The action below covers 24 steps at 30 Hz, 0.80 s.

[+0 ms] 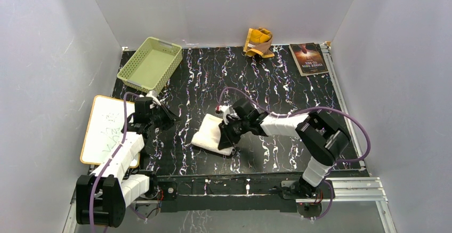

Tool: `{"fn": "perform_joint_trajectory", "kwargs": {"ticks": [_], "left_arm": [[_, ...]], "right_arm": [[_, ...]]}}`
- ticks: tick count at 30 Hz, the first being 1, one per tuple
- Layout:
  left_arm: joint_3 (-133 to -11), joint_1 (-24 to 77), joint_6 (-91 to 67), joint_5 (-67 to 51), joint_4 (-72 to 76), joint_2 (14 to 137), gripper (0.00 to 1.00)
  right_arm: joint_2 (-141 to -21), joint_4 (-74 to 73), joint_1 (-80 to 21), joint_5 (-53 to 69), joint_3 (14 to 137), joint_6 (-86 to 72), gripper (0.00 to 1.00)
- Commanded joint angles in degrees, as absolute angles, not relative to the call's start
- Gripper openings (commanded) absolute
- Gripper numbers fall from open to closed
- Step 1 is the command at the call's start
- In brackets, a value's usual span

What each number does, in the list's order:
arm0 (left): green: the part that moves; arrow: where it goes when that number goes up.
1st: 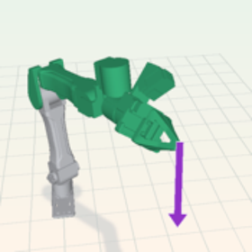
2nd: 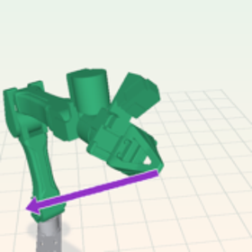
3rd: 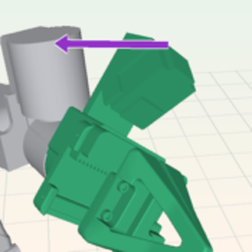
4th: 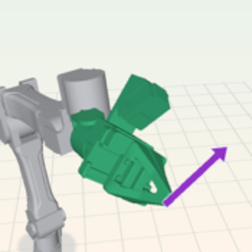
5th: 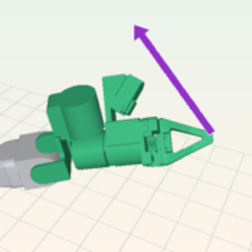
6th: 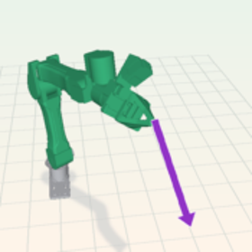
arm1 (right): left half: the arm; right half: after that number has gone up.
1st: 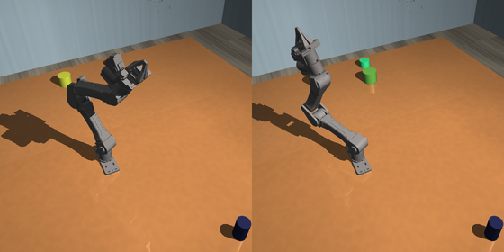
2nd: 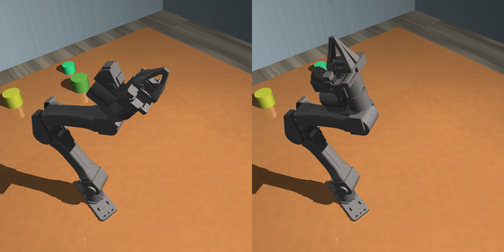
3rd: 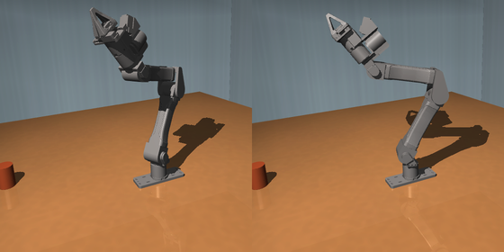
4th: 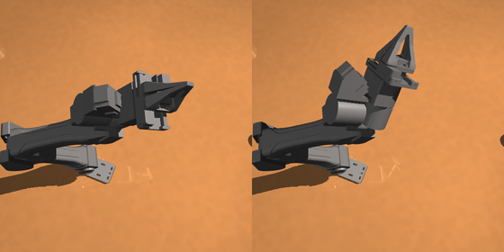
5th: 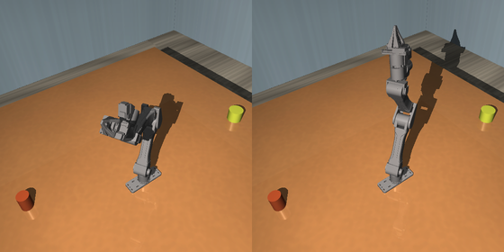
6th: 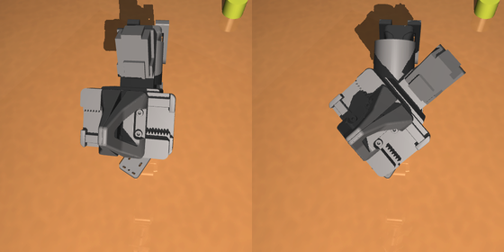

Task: Roll the towels
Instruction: Roll the towel at the center of the board.

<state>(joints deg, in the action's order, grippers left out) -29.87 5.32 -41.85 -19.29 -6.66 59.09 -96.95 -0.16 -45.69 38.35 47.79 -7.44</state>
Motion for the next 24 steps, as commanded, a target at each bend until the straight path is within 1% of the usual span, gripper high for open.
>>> {"fn": "perform_joint_trajectory", "kwargs": {"ticks": [1, 5, 10, 13, 16, 19, 24], "left_arm": [[-32.14, 5.14, -38.62, -21.75, -11.74, 59.91, 0.0], [-31.88, 6.68, -38.5, -22.35, -10.75, 60.14, 0.0], [-33.12, 9.68, -38.48, -22.06, -10.44, 60.69, 0.0], [-34.1, 13.6, -39.17, -21.98, -8.35, 62.31, 0.0], [-34.97, 19.52, -40.33, -21.3, -4.47, 65.63, 0.0], [-35.15, 23.85, -42.11, -22.57, 0.72, 69.74, 0.0], [-33.8, 26.33, -45.46, -24.25, 10.3, 75.0, 0.0]], "right_arm": [[-98.54, 1.72, -40.96, 51.83, 46.13, -17.32, 0.0], [-102.88, 5.86, -37.05, 58.29, 45.36, -24.27, 0.0], [-104.76, 12.33, -32.45, 61.24, 42.88, -34.36, 0.0], [-106.94, 7.84, -30.31, 60.31, 44.25, -36.01, 0.0], [-108.9, 1.73, -29.35, 56.48, 46.35, -33.4, 0.0], [-110.53, -0.63, -28.44, 52.92, 46.71, -33.31, 0.0], [-112.76, -1.17, -27.62, 52.12, 46.06, -33.94, 0.0]]}}
